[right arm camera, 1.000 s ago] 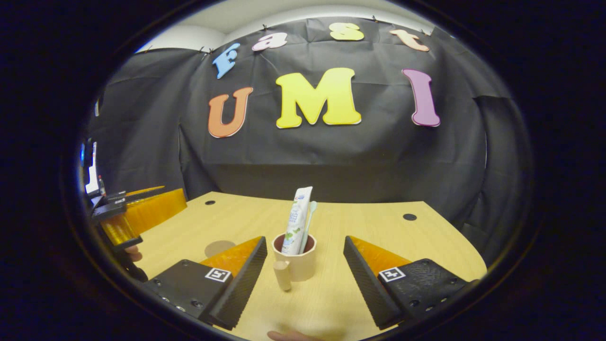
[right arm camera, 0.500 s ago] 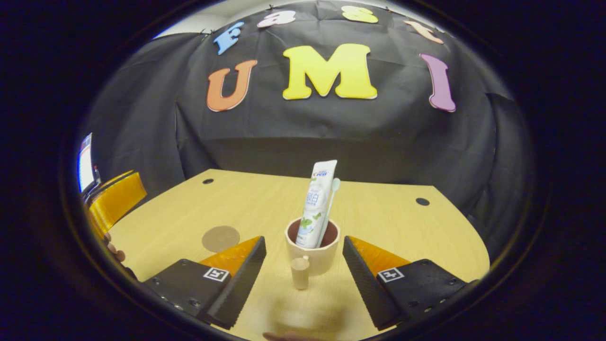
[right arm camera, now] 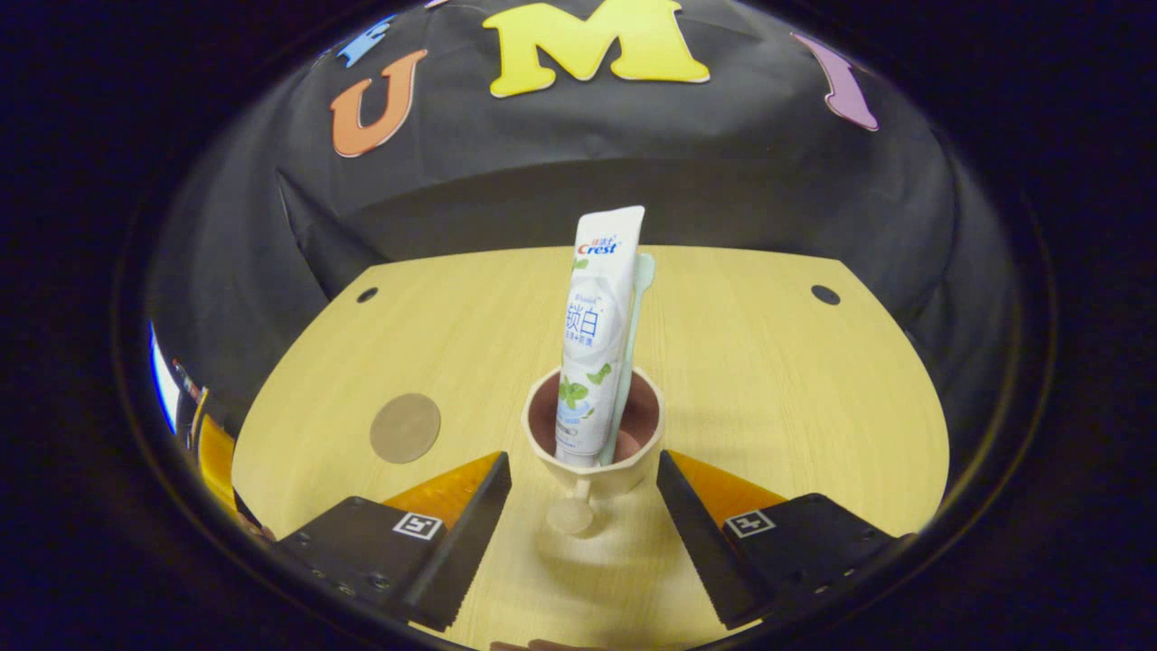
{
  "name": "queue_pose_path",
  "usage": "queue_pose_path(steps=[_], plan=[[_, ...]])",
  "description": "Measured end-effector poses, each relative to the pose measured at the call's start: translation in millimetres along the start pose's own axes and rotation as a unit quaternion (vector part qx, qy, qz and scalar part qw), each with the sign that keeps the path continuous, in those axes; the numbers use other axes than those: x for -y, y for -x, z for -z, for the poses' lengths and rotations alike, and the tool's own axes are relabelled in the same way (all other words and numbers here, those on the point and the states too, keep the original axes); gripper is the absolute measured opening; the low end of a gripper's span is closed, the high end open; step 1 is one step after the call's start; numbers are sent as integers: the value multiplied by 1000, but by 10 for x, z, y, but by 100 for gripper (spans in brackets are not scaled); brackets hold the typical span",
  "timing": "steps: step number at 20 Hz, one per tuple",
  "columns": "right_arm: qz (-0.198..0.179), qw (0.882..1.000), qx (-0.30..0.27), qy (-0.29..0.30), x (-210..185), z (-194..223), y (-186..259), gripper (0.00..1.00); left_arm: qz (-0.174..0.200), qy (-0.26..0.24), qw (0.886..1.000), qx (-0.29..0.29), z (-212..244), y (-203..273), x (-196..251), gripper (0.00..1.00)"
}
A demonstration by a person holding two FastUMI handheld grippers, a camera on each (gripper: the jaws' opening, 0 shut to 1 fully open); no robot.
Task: Put the toothbrush and toothpaste on the desktop into the cup, then pick up the cup and place it on the coaster on the desktop.
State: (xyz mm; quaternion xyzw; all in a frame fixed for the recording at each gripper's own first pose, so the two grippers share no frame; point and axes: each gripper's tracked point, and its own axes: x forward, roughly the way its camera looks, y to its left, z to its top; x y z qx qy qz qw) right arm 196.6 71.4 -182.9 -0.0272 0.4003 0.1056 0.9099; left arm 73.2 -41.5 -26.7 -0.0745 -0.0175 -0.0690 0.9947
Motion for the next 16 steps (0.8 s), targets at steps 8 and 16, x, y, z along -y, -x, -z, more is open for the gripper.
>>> queue_pose_path(steps=[8, 16], plan=[[47, 992, -114, -26, 76, 245, -373, 92, -11, 5, 1000, -2, 53, 53, -174, 98], [66, 984, -162, -13, 114, 293, -377, 75, -11, 20, 1000, -16, 183, 26, -206, 98]])
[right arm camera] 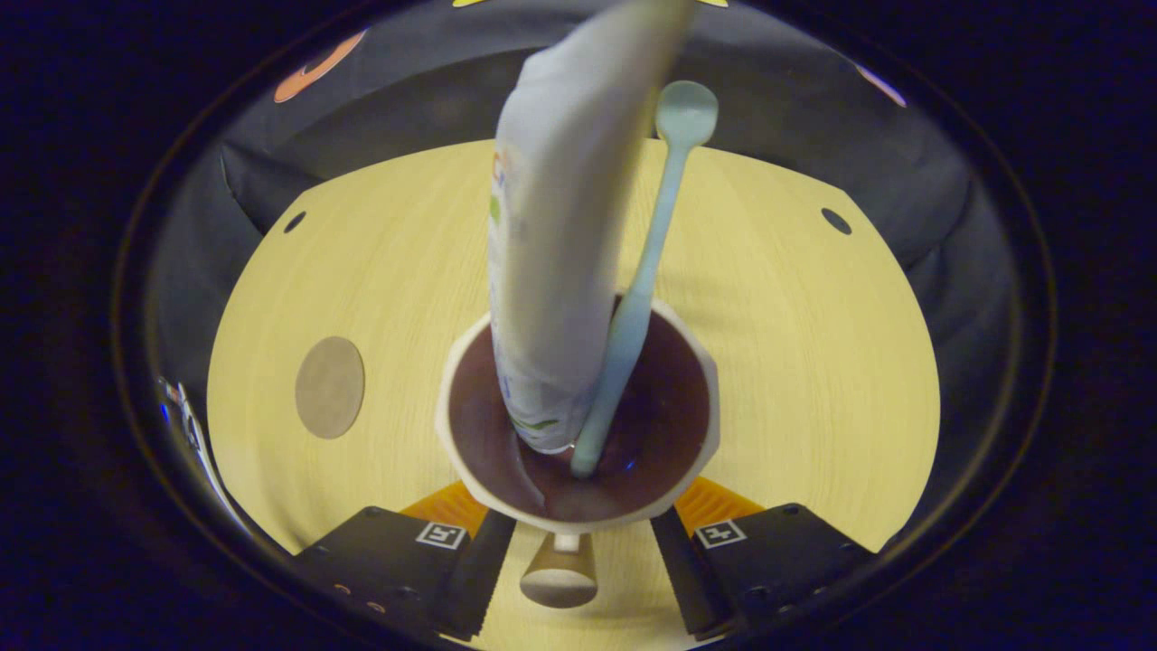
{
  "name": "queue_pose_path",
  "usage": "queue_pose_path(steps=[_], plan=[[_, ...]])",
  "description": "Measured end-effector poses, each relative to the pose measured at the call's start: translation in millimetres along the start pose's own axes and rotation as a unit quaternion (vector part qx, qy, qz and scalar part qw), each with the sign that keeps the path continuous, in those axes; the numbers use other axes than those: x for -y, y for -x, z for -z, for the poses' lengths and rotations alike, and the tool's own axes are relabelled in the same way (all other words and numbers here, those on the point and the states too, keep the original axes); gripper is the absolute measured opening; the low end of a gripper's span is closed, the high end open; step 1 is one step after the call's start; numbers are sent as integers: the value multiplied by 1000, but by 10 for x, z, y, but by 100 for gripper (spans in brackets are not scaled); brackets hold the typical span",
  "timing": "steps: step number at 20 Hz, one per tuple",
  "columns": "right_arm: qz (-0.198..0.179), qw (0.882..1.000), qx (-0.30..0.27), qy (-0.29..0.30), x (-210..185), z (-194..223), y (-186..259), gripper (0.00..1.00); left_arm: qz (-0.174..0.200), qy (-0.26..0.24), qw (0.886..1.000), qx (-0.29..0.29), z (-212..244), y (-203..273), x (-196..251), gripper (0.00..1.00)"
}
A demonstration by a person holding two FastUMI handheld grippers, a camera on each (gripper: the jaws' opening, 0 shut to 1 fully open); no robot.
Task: Put the toothbrush and toothpaste on the desktop into the cup, then pick up the cup and place it on the coaster on the desktop.
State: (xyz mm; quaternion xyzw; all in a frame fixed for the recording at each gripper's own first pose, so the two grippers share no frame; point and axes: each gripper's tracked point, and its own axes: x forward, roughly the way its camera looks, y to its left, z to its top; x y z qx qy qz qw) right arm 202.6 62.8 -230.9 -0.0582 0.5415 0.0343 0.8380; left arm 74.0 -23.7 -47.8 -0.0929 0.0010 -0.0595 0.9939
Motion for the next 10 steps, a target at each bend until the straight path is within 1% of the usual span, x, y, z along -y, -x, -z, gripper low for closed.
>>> queue_pose_path(steps=[3, 7, 8, 9, 10], plan=[[5, 1000, 2, 7, 3, 8, 12, 73, 2, 3, 1000, -2, 14, 6, 3, 98], [8, 1000, -10, 14, 21, 59, 10, 65, 5, 6, 1000, -2, 27, 29, 10, 98], [10, 1000, -14, 14, 40, 71, 1, 58, 5, 6, 1000, -2, 28, 31, 17, 98], [9, 1000, -20, 4, 46, 58, 16, 53, 7, 8, 1000, -3, 28, 32, 26, 98], [6, 1000, -15, -4, 27, 32, 5, 40, 8, 9, 1000, -4, 40, 31, 41, 98]])
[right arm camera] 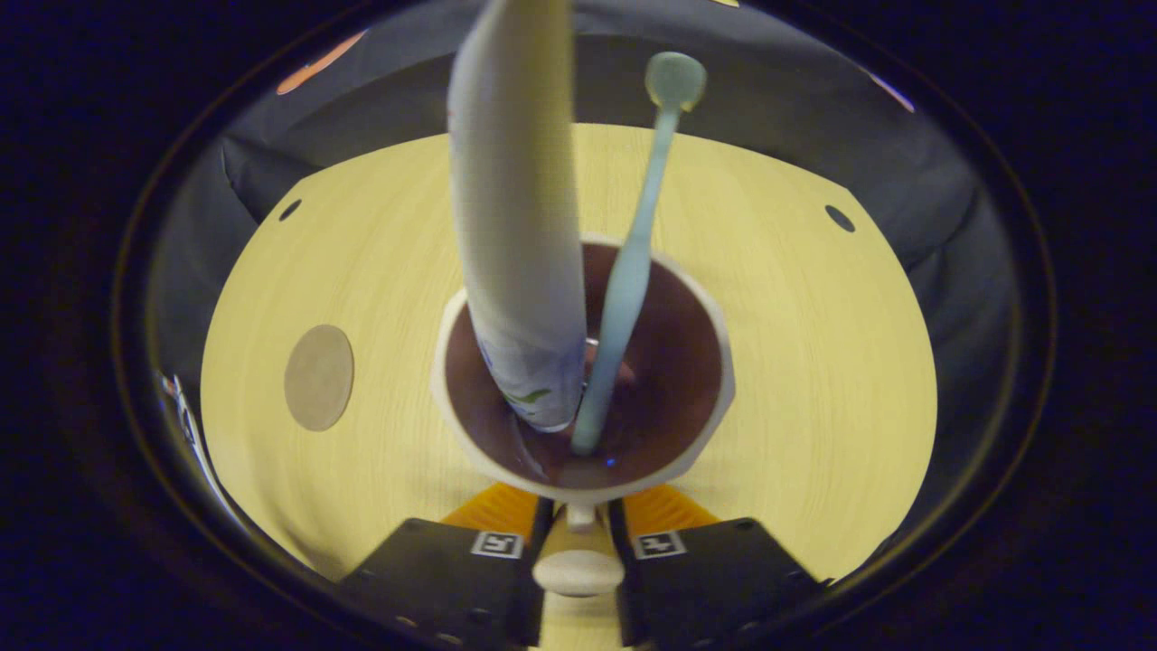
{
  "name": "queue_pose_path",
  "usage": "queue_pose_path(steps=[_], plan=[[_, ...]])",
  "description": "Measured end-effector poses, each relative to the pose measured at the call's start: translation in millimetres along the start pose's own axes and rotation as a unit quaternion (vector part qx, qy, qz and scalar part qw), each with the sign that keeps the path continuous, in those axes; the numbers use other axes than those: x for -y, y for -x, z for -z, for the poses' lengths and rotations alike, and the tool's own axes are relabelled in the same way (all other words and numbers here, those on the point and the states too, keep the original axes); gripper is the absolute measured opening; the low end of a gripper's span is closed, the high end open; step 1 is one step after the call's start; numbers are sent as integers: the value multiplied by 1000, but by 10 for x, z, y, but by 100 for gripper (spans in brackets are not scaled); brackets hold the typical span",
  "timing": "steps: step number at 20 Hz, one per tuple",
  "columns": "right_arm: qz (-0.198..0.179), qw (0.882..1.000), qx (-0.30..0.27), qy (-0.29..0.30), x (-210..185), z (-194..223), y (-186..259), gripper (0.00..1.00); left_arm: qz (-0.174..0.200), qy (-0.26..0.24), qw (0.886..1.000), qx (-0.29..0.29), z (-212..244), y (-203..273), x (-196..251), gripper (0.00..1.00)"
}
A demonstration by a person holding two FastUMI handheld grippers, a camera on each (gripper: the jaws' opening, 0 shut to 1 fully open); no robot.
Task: Put the toothbrush and toothpaste on the desktop into the cup, then pick up the cup and place it on the coaster on the desktop.
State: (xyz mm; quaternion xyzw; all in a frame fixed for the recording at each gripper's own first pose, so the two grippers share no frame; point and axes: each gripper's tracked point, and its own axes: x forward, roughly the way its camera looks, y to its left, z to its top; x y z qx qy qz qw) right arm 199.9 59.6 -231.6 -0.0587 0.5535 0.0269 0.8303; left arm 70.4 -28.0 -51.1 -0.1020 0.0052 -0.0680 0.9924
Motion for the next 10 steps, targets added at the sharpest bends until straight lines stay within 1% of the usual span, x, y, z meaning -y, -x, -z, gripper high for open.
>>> queue_pose_path(steps=[1, 5, 10], plan=[[1, 1000, 4, 4, 14, -6, -39, 26, 1, 1, 1000, -2, 12, -9, 8, 98], [-1, 1000, 4, 9, 46, -5, -54, 27, -1, 0, 1000, -3, 21, 33, -16, 98], [-15, 1000, 1, 3, 11, 4, -37, 26, -1, -5, 1000, 0, 12, 69, -18, 98]])
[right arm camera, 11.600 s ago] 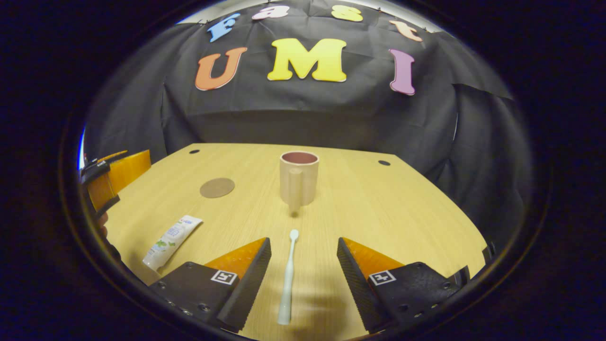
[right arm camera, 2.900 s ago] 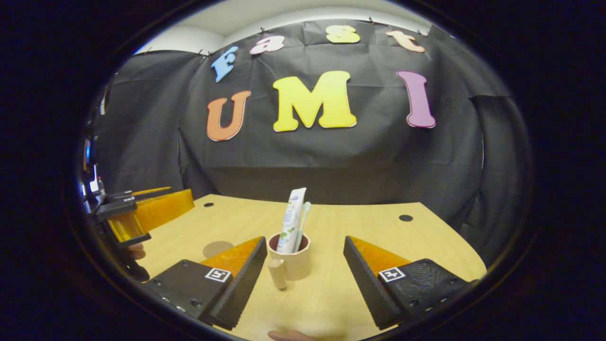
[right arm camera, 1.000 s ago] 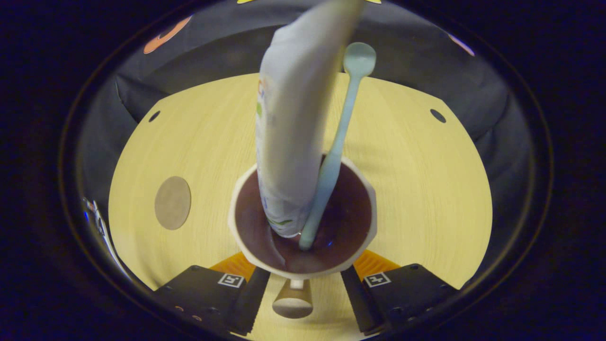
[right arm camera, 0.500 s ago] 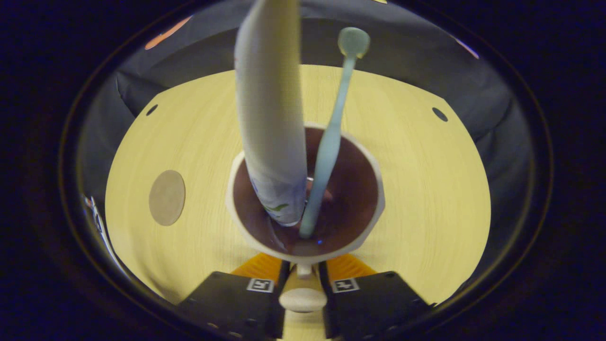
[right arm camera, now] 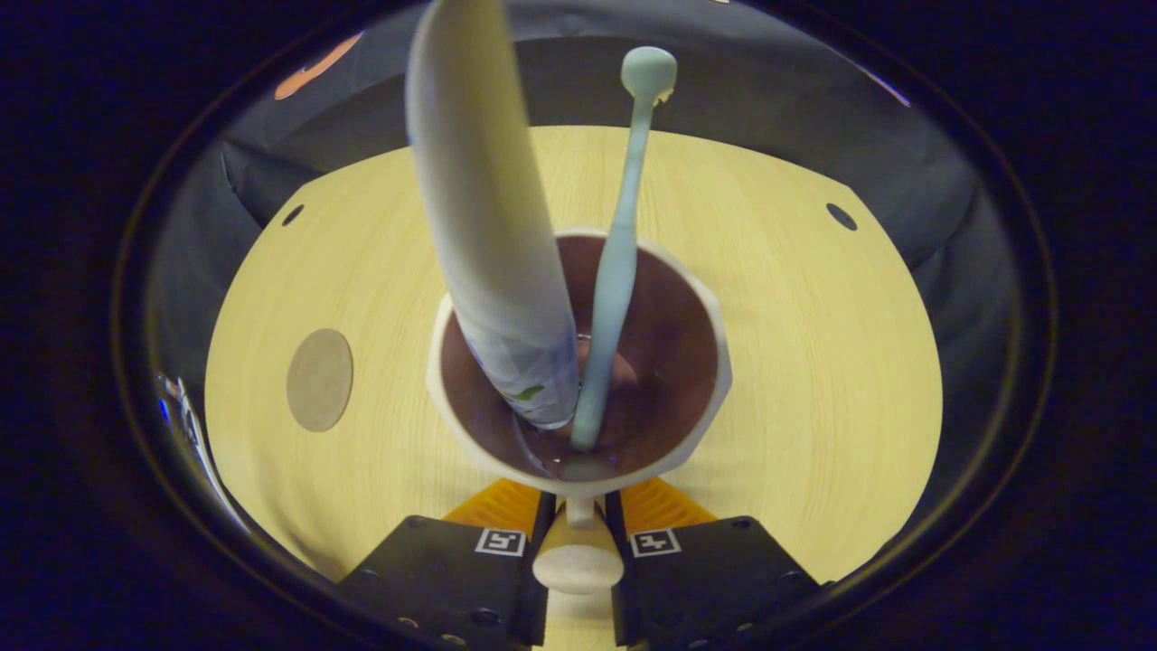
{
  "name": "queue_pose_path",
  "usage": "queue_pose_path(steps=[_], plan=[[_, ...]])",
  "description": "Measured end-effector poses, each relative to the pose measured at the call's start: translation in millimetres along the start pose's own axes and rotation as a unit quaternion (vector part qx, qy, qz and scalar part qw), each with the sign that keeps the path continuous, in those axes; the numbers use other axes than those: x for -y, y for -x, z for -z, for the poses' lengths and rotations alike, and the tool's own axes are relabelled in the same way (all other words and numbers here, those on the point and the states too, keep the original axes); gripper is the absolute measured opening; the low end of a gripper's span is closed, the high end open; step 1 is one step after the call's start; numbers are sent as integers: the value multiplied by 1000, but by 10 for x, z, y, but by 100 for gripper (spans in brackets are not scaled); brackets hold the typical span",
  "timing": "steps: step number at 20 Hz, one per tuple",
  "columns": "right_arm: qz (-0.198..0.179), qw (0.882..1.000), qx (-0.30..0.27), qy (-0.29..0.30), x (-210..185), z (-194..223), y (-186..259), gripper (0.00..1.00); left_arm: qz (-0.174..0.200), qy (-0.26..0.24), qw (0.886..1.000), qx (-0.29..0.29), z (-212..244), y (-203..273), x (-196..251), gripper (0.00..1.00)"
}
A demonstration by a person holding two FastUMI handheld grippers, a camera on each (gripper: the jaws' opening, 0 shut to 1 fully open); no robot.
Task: Put the toothbrush and toothpaste on the desktop into the cup, then pick up the cup and place it on the coaster on the desktop.
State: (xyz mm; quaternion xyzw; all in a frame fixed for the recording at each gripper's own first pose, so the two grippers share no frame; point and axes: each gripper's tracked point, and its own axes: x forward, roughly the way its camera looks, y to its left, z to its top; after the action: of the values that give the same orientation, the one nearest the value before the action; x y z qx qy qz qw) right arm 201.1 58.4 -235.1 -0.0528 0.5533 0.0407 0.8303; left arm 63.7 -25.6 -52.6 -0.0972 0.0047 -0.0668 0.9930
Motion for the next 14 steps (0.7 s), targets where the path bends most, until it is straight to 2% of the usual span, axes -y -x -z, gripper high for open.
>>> queue_pose_path(steps=[4, 7, 11, 14], plan=[[-2, 1000, 7, 3, -18, -12, 7, 27, 1, -10, 1000, 5, 0, 71, -13, 100], [1, 999, 34, 20, -68, -76, 109, 27, 3, -20, 1000, 6, 26, 135, -30, 98], [-13, 997, 47, 52, -352, -123, 238, 26, 5, -19, 1000, 8, 88, 286, -117, 98], [-24, 996, 36, 74, -705, -54, 206, 26, -5, -31, 999, 14, 86, 418, -236, 98]])
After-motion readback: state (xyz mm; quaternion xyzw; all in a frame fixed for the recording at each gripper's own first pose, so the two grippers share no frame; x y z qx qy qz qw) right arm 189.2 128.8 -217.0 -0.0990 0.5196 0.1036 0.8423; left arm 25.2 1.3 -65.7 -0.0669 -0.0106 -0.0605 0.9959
